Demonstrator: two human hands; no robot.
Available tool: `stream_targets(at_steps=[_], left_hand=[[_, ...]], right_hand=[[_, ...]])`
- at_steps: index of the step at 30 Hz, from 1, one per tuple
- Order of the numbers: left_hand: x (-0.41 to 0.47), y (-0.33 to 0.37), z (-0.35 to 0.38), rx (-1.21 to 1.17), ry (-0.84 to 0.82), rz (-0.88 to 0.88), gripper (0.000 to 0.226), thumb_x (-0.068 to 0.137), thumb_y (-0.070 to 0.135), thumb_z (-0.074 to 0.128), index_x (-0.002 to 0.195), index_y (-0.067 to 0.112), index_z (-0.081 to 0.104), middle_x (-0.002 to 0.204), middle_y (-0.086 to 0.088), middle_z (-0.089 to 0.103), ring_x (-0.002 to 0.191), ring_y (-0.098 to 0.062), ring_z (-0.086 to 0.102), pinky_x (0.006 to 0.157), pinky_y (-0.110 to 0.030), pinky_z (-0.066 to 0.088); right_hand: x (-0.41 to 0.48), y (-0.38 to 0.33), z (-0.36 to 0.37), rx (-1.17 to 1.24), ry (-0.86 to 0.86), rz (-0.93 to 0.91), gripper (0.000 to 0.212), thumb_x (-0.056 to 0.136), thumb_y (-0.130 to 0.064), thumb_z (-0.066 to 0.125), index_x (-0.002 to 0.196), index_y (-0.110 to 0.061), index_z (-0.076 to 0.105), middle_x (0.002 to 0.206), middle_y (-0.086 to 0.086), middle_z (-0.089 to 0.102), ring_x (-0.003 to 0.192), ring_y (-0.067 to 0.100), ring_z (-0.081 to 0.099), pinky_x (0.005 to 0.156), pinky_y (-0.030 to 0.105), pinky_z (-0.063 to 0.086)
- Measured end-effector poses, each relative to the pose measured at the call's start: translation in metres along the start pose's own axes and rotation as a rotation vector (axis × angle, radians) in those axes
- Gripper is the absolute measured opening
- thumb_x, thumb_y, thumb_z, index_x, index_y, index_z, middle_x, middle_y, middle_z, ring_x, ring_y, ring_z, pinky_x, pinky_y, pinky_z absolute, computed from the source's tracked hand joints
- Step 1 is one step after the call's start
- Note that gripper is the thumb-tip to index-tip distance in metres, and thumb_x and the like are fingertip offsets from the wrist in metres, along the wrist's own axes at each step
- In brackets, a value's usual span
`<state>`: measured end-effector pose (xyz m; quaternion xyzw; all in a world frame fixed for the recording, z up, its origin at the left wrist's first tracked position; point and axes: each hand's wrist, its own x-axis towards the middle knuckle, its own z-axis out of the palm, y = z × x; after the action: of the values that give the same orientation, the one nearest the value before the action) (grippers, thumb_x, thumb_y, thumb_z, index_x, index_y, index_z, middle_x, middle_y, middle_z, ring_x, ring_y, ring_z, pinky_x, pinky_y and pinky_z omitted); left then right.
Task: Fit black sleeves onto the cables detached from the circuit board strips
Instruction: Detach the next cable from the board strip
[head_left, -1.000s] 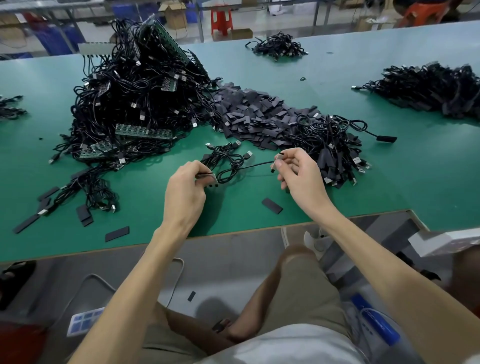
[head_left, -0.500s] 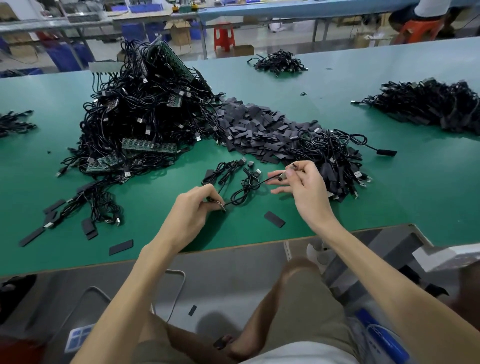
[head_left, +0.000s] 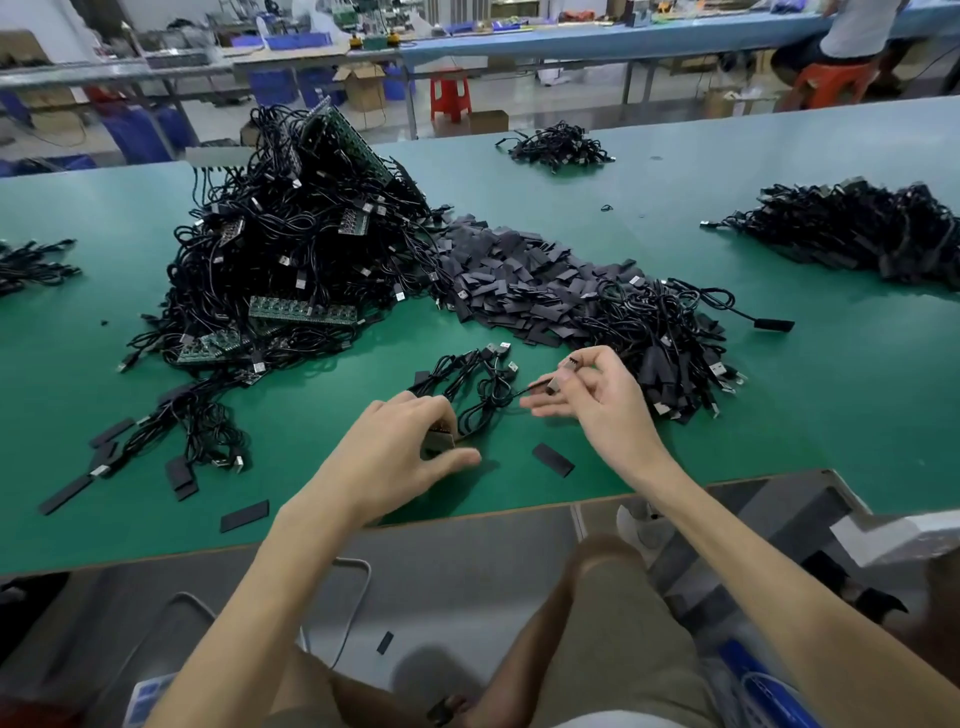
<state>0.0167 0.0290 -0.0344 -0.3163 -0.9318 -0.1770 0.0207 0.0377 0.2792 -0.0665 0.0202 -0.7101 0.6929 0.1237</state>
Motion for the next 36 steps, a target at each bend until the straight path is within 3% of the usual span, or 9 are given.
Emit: stream_targets(at_steps=[4, 7, 10, 16, 21, 24, 29, 33, 36], left_hand=[[0.003, 0.009, 0.011, 0.047, 0.107, 0.002, 0.025, 0.093, 0.047, 0.067, 0.091, 0.025, 0.055, 0.087, 0.018, 0.055, 0.093, -0.012, 0.049, 0.085, -0.031, 0.040], [0.003, 0.018, 0.019, 0.037, 0.116, 0.074, 0.009, 0.095, 0.026, 0.069, 0.100, 0.019, 0.065, 0.101, 0.008, 0.064, 0.103, -0.021, 0.049, 0.092, -0.036, 0.044], [0.002, 0.023, 0.023, 0.024, 0.120, 0.165, 0.007, 0.094, 0.014, 0.070, 0.099, 0.016, 0.075, 0.104, 0.002, 0.067, 0.100, -0.026, 0.052, 0.092, -0.037, 0.046], [0.002, 0.017, 0.025, 0.110, 0.146, 0.211, 0.010, 0.095, 0.013, 0.068, 0.099, 0.020, 0.073, 0.097, 0.007, 0.066, 0.098, -0.025, 0.057, 0.087, -0.038, 0.049], [-0.002, 0.002, 0.027, 0.202, 0.244, 0.044, 0.017, 0.093, 0.005, 0.068, 0.099, 0.021, 0.071, 0.097, 0.004, 0.063, 0.094, -0.025, 0.057, 0.087, -0.036, 0.045], [-0.001, -0.011, 0.023, 0.179, 0.297, -0.158, 0.016, 0.095, 0.004, 0.062, 0.101, 0.016, 0.072, 0.098, -0.002, 0.062, 0.097, -0.029, 0.057, 0.088, -0.039, 0.042], [0.003, -0.026, 0.021, 0.153, 0.353, -0.384, 0.022, 0.098, 0.003, 0.055, 0.107, 0.012, 0.073, 0.099, -0.007, 0.060, 0.100, -0.030, 0.054, 0.086, -0.039, 0.037], [0.009, -0.031, 0.023, 0.165, 0.344, -0.444, 0.020, 0.098, 0.007, 0.057, 0.113, 0.010, 0.070, 0.118, -0.011, 0.062, 0.114, -0.034, 0.051, 0.105, -0.046, 0.034], [0.006, -0.020, 0.027, 0.220, 0.392, -0.380, 0.013, 0.094, 0.013, 0.067, 0.105, 0.015, 0.073, 0.135, -0.006, 0.058, 0.134, -0.035, 0.042, 0.121, -0.058, 0.010]], right_hand=[[-0.002, -0.003, 0.002, 0.054, -0.117, 0.036, 0.006, 0.105, -0.002, 0.052, 0.100, -0.003, 0.048, 0.089, 0.023, 0.073, 0.079, 0.040, 0.076, 0.068, 0.040, 0.063], [-0.002, -0.004, 0.002, 0.056, -0.189, 0.041, 0.009, 0.102, -0.001, 0.057, 0.101, -0.002, 0.049, 0.098, 0.019, 0.076, 0.090, 0.036, 0.076, 0.072, 0.037, 0.063], [-0.001, -0.005, 0.000, 0.056, -0.240, 0.031, 0.009, 0.103, -0.004, 0.057, 0.103, -0.004, 0.048, 0.105, 0.012, 0.078, 0.099, 0.032, 0.076, 0.073, 0.035, 0.063], [0.002, -0.008, -0.008, 0.222, -0.141, -0.007, 0.006, 0.106, -0.008, 0.052, 0.107, -0.008, 0.046, 0.119, 0.014, 0.074, 0.104, 0.036, 0.074, 0.075, 0.035, 0.063], [0.003, -0.007, -0.019, 0.436, 0.141, 0.021, 0.006, 0.106, -0.008, 0.052, 0.110, -0.009, 0.048, 0.113, 0.024, 0.073, 0.101, 0.038, 0.073, 0.077, 0.031, 0.060], [0.004, -0.005, -0.016, 0.373, 0.112, 0.013, 0.002, 0.106, -0.007, 0.052, 0.106, -0.008, 0.050, 0.103, 0.024, 0.073, 0.086, 0.033, 0.073, 0.070, 0.031, 0.059], [0.003, -0.006, -0.015, 0.334, 0.147, 0.041, 0.004, 0.106, -0.008, 0.052, 0.108, -0.008, 0.055, 0.085, 0.009, 0.073, 0.073, 0.018, 0.062, 0.062, 0.026, 0.050], [0.005, -0.004, -0.016, 0.320, 0.197, 0.070, 0.006, 0.104, -0.013, 0.057, 0.107, -0.011, 0.061, 0.077, 0.000, 0.069, 0.074, 0.015, 0.060, 0.067, 0.029, 0.045], [0.004, -0.003, -0.016, 0.294, 0.164, 0.060, 0.008, 0.104, -0.013, 0.057, 0.109, -0.010, 0.062, 0.082, 0.004, 0.070, 0.077, 0.017, 0.062, 0.070, 0.030, 0.046]])
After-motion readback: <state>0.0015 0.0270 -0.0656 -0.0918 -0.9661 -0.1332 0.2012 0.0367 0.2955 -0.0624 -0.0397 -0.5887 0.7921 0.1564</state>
